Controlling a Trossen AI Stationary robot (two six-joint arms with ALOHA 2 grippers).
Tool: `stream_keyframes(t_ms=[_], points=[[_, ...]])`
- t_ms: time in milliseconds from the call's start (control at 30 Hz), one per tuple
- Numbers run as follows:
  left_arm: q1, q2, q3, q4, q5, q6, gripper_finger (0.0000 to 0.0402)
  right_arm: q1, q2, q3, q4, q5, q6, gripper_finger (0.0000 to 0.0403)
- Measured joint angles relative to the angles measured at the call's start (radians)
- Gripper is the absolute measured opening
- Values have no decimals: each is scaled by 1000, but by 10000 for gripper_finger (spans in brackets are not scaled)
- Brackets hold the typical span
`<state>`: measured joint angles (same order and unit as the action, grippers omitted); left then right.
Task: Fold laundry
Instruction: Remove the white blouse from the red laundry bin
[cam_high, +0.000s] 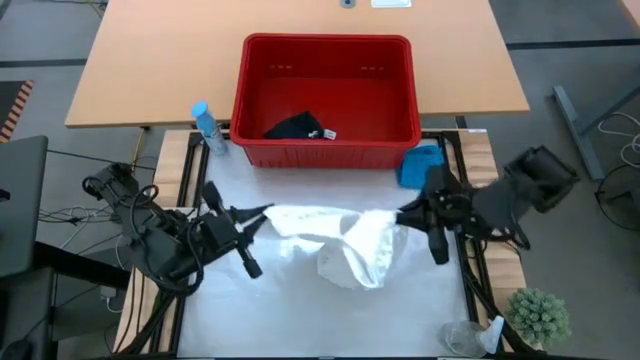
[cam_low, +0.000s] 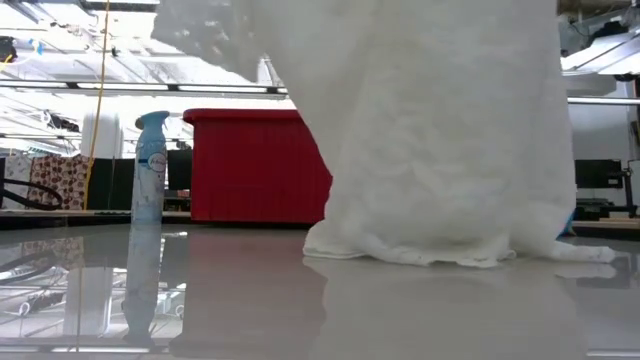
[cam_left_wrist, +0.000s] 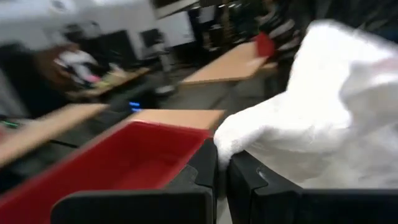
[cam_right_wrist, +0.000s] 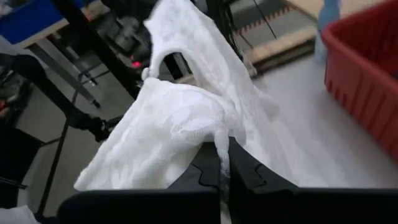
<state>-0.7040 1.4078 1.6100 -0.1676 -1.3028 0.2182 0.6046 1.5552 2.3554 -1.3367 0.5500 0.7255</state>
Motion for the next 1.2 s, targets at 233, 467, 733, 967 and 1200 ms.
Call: stream_keyframes(t_ms=[233,467,733,967,1200], points=[[45,0,0,-133,373,-553,0,166,4,-25,-141,106,315,28],[184,2,-47,-159,893,-995,0,332,5,-37,-146,310,544,28],[247,-29,-48,-432,919,-1100,0,144,36,-41,-230,594,542,28],[236,-31,-48,-949,843,-1177,0,-275,172,-156,-224,238,463,28],[174,-51,-225,-1047,915,-1231,0,-474,418,-253,12,-130,215,28]])
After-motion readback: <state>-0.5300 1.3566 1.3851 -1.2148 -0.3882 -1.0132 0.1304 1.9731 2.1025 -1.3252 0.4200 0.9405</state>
